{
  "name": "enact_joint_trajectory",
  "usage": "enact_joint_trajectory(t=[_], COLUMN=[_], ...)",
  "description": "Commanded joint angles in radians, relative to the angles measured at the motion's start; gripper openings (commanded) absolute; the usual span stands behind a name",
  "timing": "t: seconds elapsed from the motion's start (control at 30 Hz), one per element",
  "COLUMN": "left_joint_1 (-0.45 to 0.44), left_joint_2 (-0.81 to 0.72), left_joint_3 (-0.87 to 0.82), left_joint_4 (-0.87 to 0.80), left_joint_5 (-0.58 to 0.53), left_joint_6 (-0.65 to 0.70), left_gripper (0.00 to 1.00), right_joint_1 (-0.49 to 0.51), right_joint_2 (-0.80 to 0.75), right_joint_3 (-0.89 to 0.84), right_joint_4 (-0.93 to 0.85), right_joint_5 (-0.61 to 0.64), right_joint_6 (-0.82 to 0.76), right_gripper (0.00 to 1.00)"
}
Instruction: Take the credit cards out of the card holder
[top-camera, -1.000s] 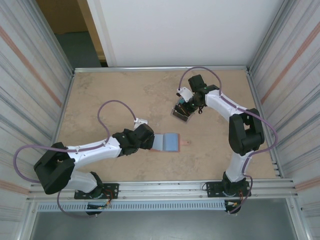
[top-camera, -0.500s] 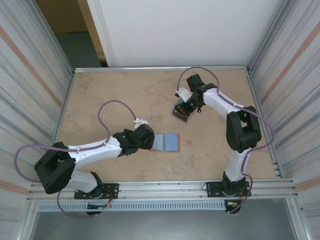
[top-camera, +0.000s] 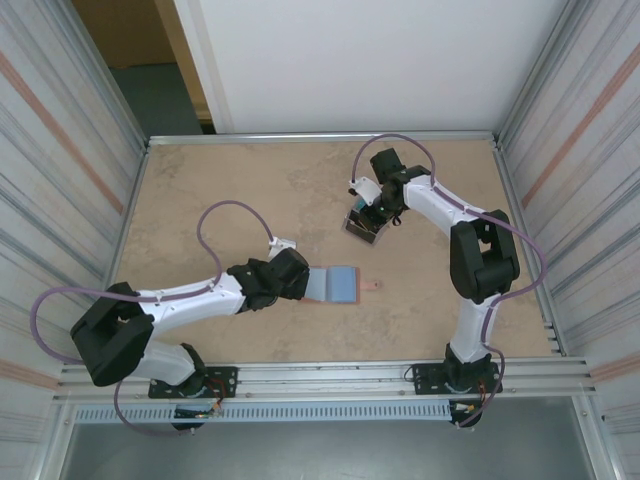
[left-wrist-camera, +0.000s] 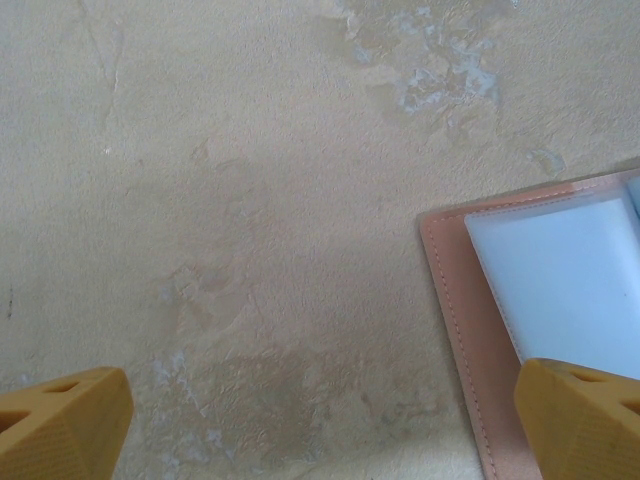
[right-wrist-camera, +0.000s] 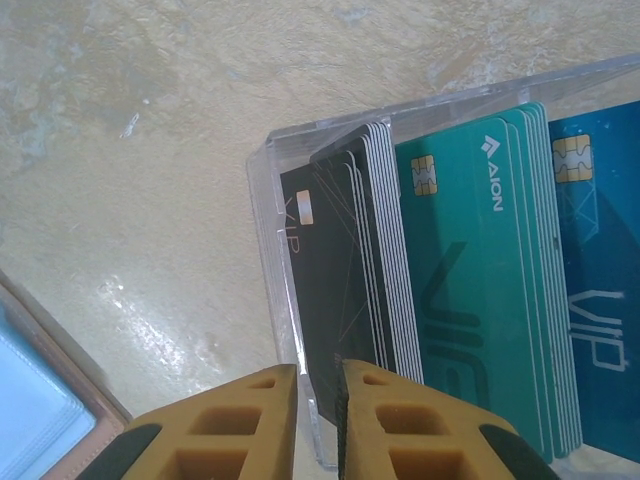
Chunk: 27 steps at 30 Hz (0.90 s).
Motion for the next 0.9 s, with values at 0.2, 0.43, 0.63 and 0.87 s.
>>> enact_joint_trajectory(t=[0.2,0.43,0.63,0.87], left_joint_1=[0.009,0.008,0.003,-0.013], left_joint_2=[0.008,0.049,0.083,0.109], left_joint_3=[0.023,0.060,0.073,0.070], left_joint_4=[0.009,0.021,0.012,-0.026], left_joint_5=[0.005,0.036,0.037,0.003], left_joint_6=[-0.008,0.031,0.039,0.019], left_gripper=[0.99,0.99,0.99,0.99], right_joint_1=[0.008,0.020,0.032,0.037], right_joint_2=[-0.126,-0.271,-0.429,-0.643], right_joint_3=[-0.035,-0.164,-0.281,-0.431], right_joint_4=[0.005,0.055,0.096,0.143], right_joint_5=[0.050,0.057,0.117,0.199], right_joint_6=[0.094,0.166,0.252,0.401], right_gripper=[0.29,0.47,0.98,0.99])
